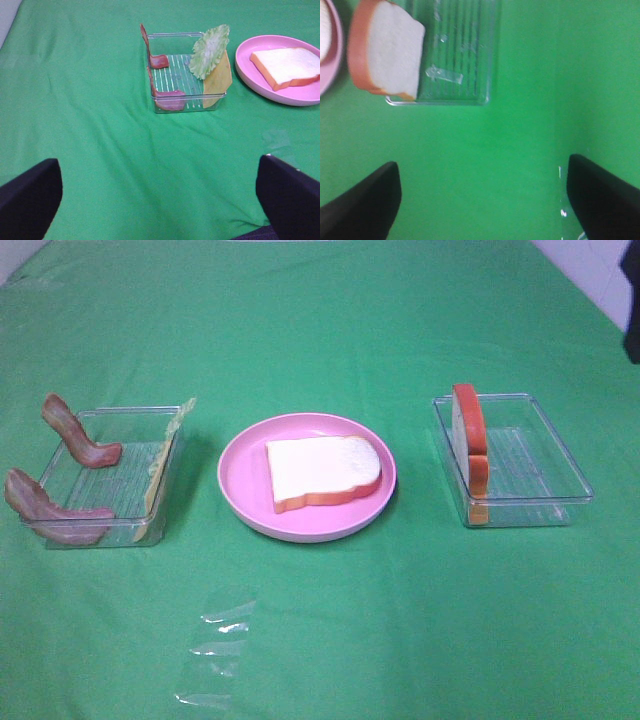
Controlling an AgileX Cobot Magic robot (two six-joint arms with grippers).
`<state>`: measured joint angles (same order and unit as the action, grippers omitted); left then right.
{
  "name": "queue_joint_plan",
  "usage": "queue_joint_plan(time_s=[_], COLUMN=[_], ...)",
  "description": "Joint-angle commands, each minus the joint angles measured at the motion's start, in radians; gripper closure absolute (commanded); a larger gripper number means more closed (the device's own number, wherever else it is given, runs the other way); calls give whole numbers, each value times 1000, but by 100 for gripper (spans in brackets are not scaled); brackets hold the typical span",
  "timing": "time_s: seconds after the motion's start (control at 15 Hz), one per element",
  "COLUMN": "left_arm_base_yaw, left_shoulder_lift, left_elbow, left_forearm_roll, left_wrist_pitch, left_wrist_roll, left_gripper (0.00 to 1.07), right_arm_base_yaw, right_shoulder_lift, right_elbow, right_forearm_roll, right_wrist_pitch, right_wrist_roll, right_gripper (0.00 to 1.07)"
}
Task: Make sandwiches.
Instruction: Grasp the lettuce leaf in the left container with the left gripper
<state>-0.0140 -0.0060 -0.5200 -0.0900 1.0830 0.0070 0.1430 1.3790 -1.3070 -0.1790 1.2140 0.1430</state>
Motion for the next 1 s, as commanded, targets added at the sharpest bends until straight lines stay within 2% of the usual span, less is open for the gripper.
queue_joint_plan(time_s=[0.07, 0.27, 0.33, 0.53, 0.6, 0.8, 1.0], left_arm_base_yaw=[-5, -5, -5, -5, -5, -5, -5], left_shoulder_lift=[-15, -15, -15, -15, -15, -15, -15], left_elbow=[3, 3, 3, 3, 3, 3, 3], left_forearm_roll=[-5, -5, -5, -5, -5, -5, -5], left_wrist_pitch=[-5, -5, -5, -5, -5, -5, -5], left_wrist_roll=[-7, -7, -7, -7, -7, -7, -7], left_gripper=[9, 9, 9, 9, 9, 9, 9], right_arm_base_yaw=[-46, -42, -42, -42, -42, -42, -42], right_shoulder_lift=[-138, -370, -497, -751, -784, -1037, -1186], right_elbow=[131, 287, 358, 485, 502, 633, 746], right_forearm_roll=[5, 30, 44, 40, 40, 43, 71], right_wrist_pitch=[68, 27, -10, -97, -106, -114, -94], right_wrist_roll=[25, 26, 25, 32, 32, -11, -63], right_gripper=[21, 21, 21, 21, 21, 21, 21])
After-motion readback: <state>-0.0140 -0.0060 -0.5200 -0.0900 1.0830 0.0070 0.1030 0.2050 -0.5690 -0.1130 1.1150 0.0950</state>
